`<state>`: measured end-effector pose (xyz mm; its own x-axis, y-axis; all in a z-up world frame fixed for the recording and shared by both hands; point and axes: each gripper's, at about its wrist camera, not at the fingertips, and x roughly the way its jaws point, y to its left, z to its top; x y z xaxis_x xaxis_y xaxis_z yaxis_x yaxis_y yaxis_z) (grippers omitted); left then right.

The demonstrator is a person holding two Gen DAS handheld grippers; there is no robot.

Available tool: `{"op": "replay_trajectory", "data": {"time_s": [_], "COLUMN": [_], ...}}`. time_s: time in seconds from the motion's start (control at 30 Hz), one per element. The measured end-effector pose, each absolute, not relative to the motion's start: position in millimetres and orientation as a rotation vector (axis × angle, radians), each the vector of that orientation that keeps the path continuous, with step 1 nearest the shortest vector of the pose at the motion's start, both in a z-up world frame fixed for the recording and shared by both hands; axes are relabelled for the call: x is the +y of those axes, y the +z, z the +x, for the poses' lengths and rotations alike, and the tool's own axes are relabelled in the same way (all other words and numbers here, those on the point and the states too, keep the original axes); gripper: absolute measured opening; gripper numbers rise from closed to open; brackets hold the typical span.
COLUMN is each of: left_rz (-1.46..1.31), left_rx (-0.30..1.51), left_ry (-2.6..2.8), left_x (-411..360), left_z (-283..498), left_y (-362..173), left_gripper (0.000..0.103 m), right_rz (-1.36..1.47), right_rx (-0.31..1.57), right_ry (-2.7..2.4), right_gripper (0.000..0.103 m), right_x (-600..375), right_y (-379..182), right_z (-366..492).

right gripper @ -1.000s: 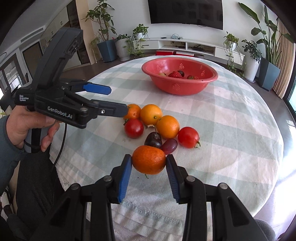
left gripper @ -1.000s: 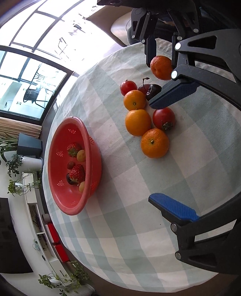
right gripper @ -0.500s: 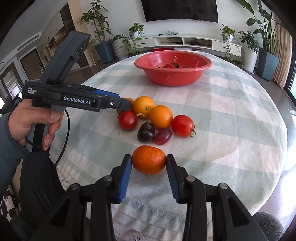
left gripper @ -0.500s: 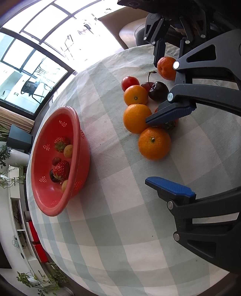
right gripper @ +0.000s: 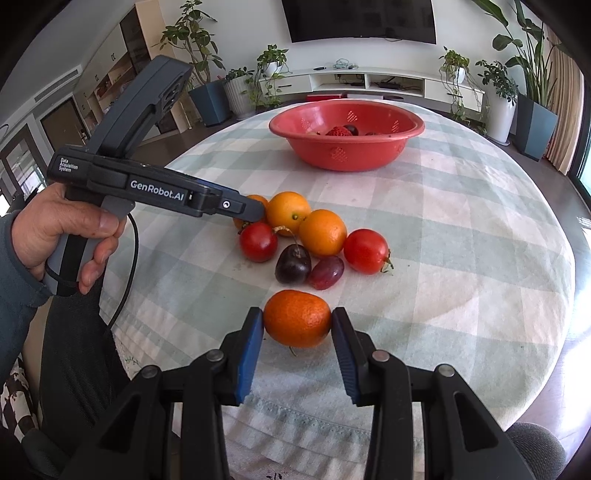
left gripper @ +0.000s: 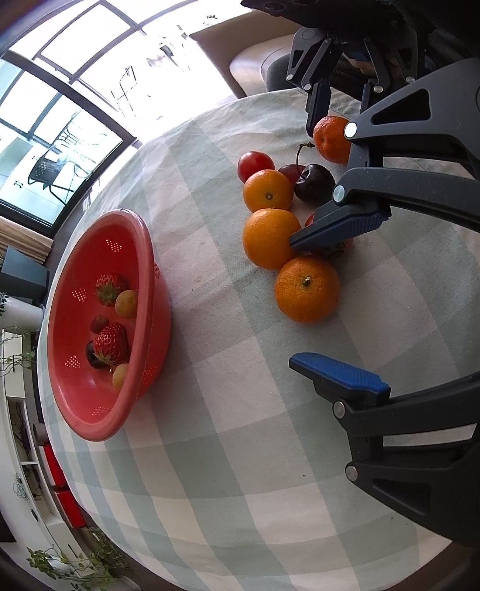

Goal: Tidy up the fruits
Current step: 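Grasp an orange with the left gripper while the right gripper grasps a tangerine, then carry the orange and tangerine over the colander and release both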

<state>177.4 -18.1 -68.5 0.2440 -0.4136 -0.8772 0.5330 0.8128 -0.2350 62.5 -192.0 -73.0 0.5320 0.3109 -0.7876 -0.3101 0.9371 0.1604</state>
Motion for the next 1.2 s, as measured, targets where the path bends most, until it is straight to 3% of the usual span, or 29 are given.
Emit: {"op": "replay_trajectory", "data": {"time_s": [0.07,0.1,0.57,0.97,1.2], "left_rz": [0.128,0.126,0.086,0.147,0.164], "left_rx": [1.160,1.164,1.226,1.133,1.033], "left_ry": [-0.664,-0.675,-0.709,-0.670,-0.642], "left_x": [-20.3,-20.9,-16.8,-13.6,-4.7], "left_z": [176.8,176.5,184.8,170.5,166.2], "left_y": [-67.9,-68.2,-73.5,-63.4,-28.5], "left_gripper": [0.041,0.039,0.040,0.036,0.036], "right_rz": [0.002,0.004,0.007,0.017,0.017], "right_rx": [0.940,0.940,0.935,0.918,0.876], "right_ry": [0.368,0.367,0.372,0.370,0.364], "right_gripper": [0.041,0.041,0.041,0.041,0.041], "right_x": [-192.4,-193.0,-192.2,-193.8,-200.9], "right_y": [-73.1,-72.9,-72.0,-66.1,-47.1], "right_z": [62.9,63.0,62.3,62.1,70.6]}}
